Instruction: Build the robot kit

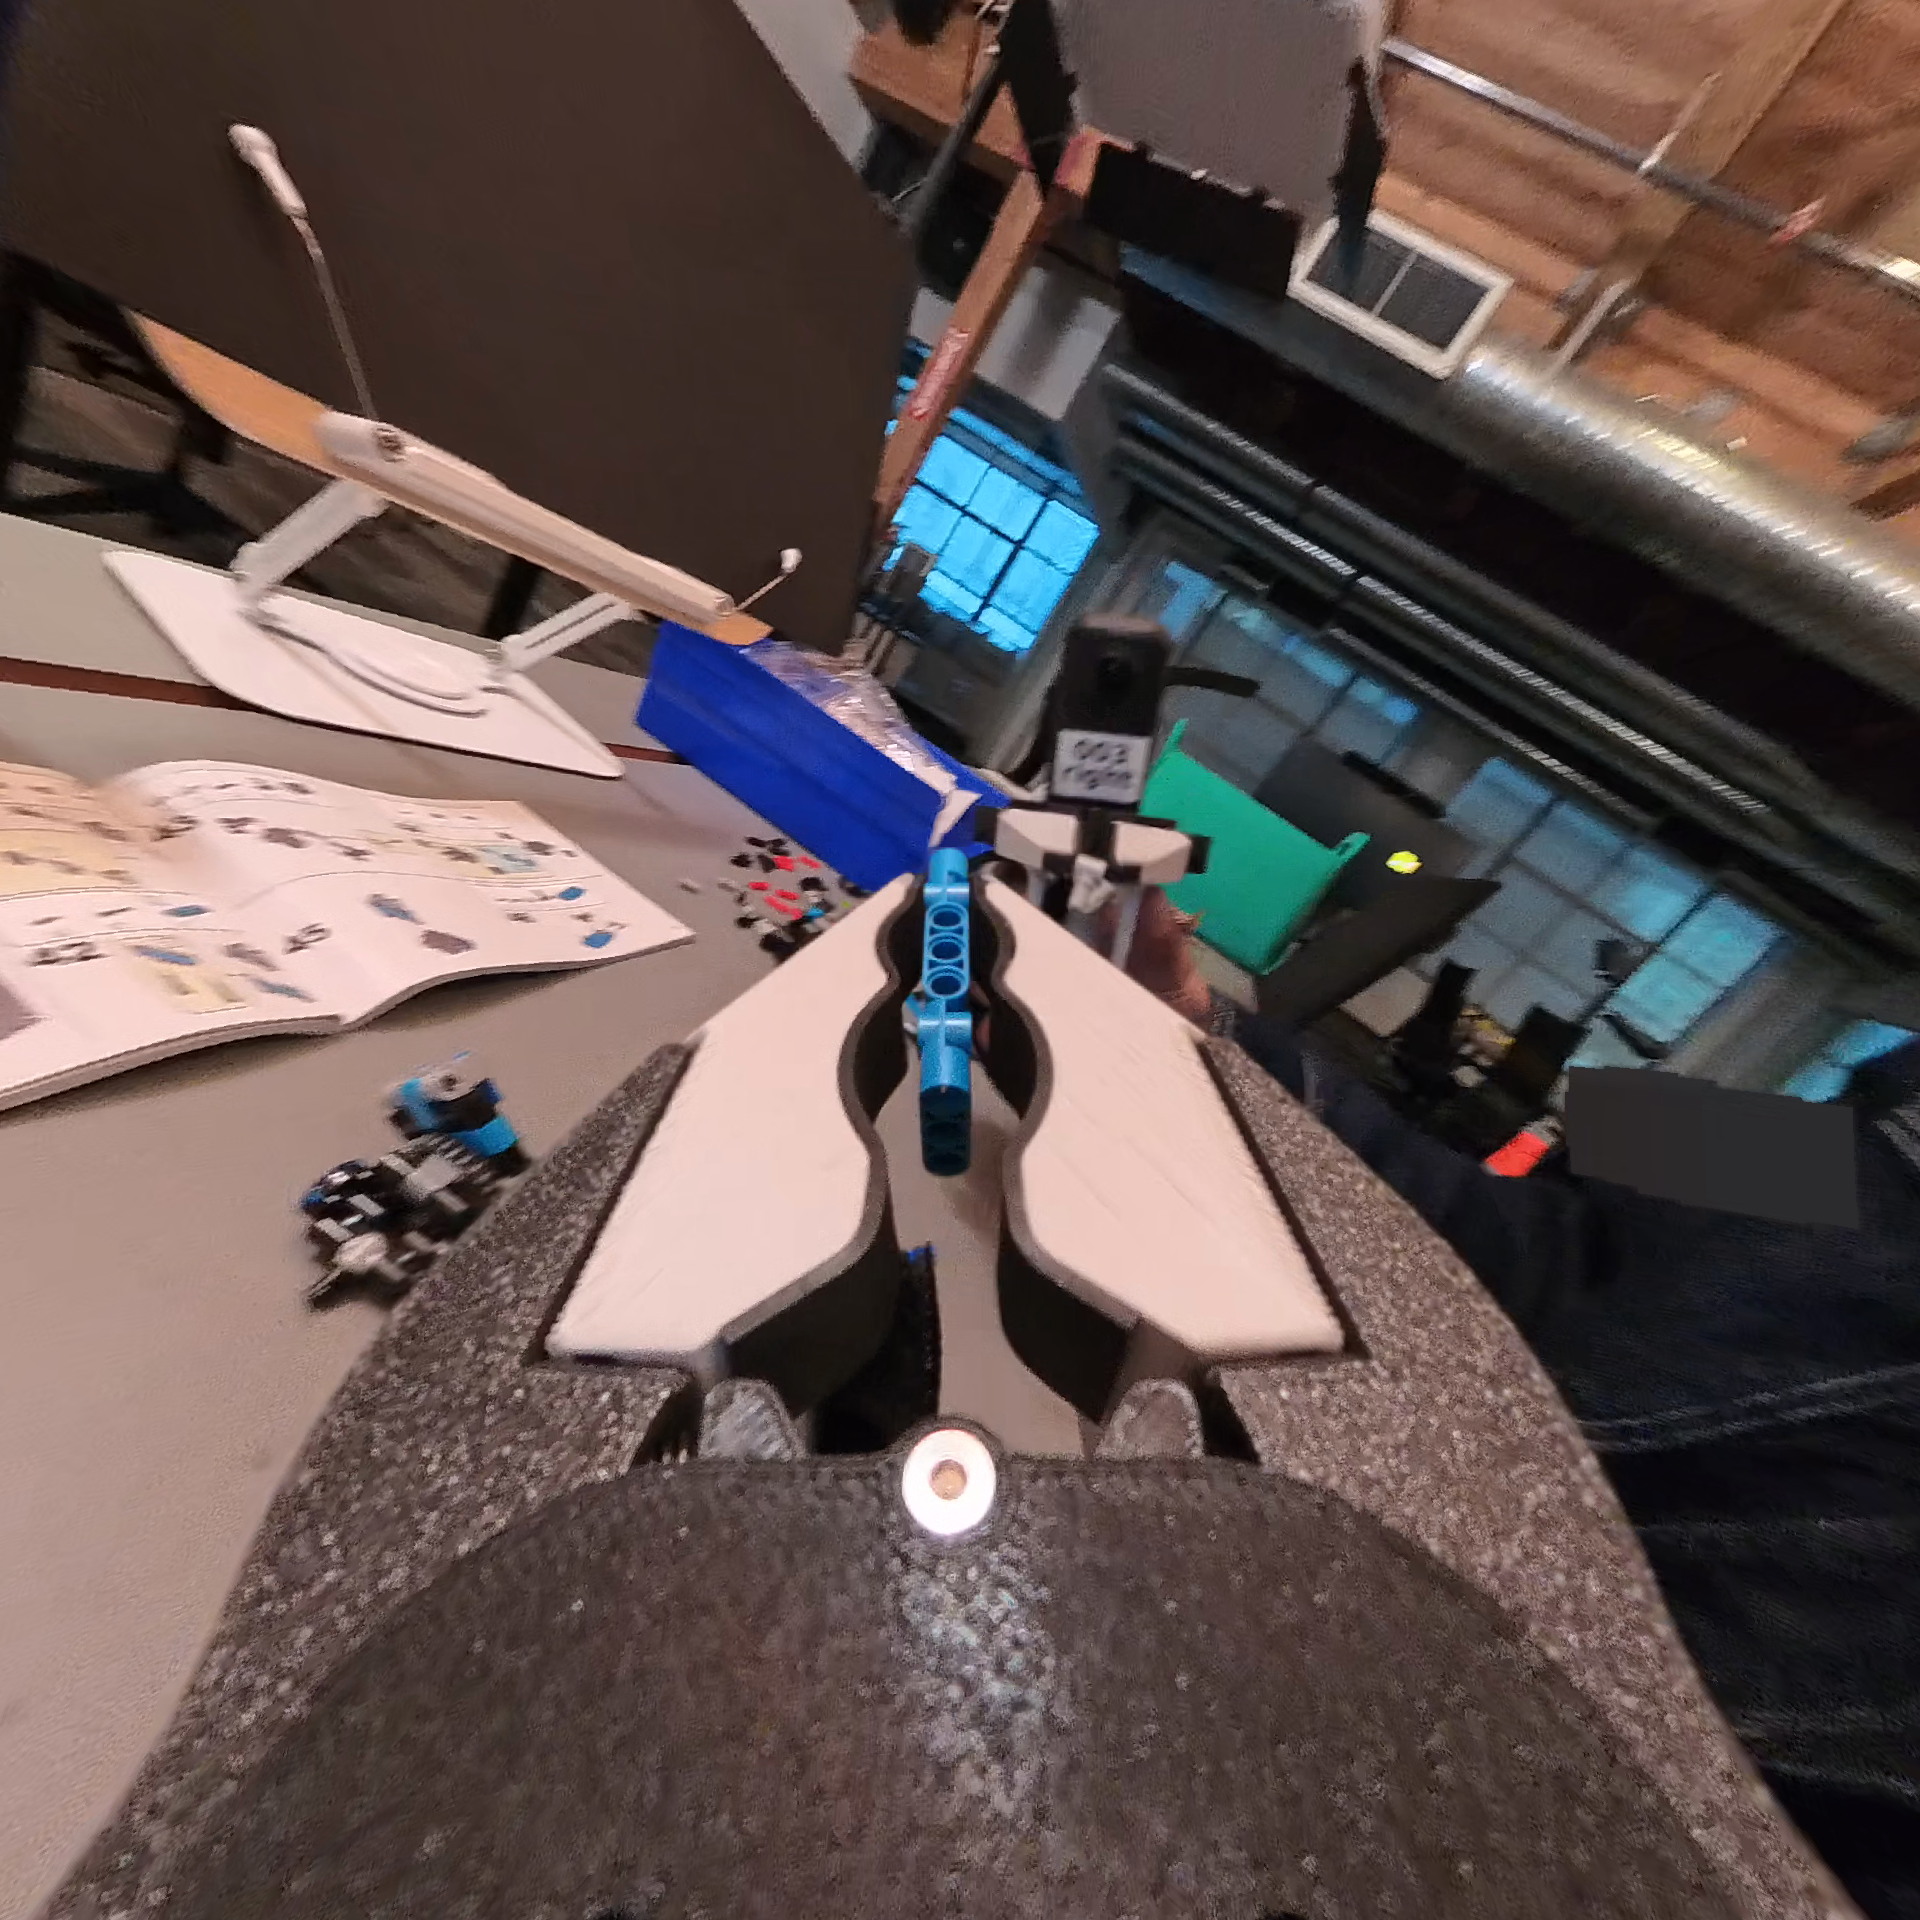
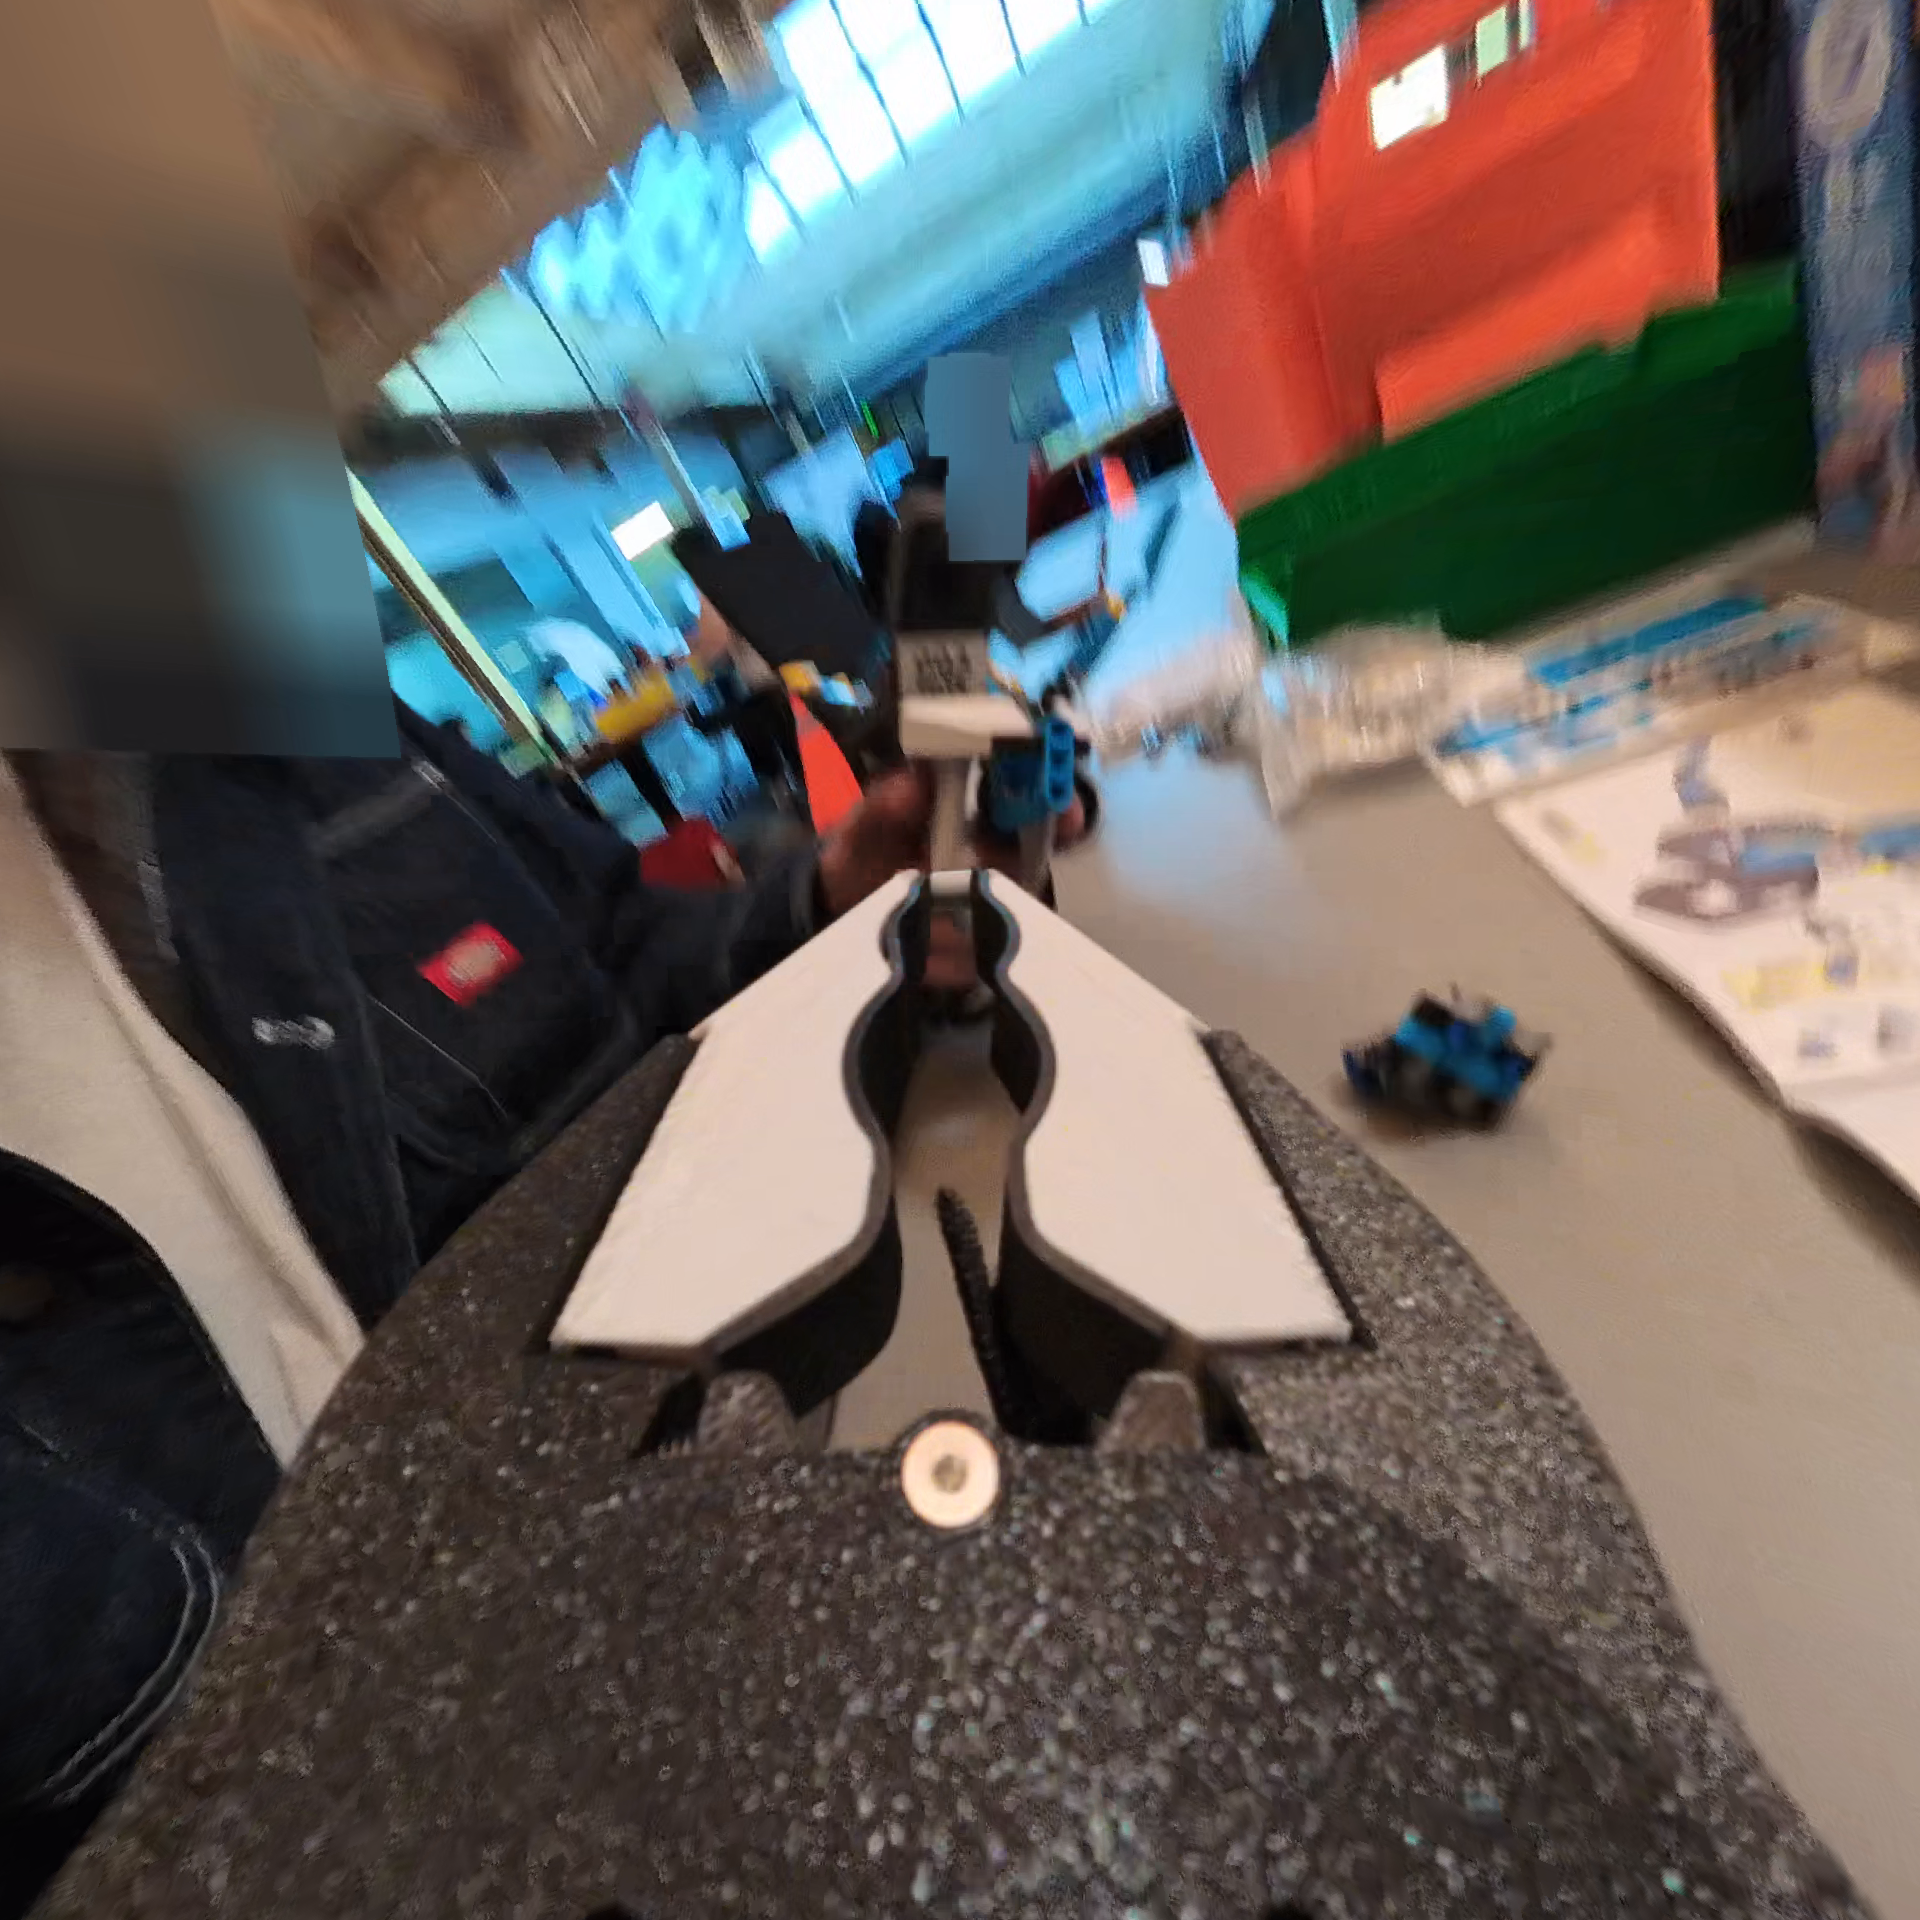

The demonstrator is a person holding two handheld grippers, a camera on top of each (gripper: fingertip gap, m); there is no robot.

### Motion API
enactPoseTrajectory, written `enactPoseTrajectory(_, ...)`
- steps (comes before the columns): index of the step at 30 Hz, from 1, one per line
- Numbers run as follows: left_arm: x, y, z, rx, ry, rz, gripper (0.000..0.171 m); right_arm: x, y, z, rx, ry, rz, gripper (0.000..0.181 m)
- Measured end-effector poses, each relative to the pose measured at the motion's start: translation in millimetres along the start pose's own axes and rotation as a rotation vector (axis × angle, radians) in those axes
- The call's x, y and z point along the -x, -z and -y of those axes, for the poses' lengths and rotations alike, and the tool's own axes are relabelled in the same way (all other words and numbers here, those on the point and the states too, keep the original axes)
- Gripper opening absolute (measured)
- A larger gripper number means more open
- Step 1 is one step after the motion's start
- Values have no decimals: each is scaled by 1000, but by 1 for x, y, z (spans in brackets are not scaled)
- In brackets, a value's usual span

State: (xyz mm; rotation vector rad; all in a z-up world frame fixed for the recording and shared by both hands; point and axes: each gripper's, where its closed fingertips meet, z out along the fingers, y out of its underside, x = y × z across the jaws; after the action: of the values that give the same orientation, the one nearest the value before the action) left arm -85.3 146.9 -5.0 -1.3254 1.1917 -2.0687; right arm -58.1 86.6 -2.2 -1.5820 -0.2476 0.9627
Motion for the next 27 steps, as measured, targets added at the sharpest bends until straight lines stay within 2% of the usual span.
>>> enactPoseTrajectory(2, -12, -4, -3, 12, 34, -78, 8, 6, 3, 11, -110, -2, 60, 6)
enactPoseTrajectory(4, -23, -8, -5, 17, 60, -131, 8, 13, 1, 12, -145, -14, 110, 6)
enactPoseTrajectory(8, -40, -17, -3, -4, 122, -200, 8, 6, -7, 11, -198, -53, 60, 7)
enactPoseTrajectory(14, -48, -37, 2, -103, 189, -197, 8, 4, -5, 22, -310, -145, 79, 7)
enactPoseTrajectory(19, -48, -47, -4, -95, 192, -206, 8, 7, -2, 30, -358, -106, 52, 7)
enactPoseTrajectory(27, -46, -45, -1, -133, 190, -227, 8, 10, -3, 34, -390, -123, 42, 7)
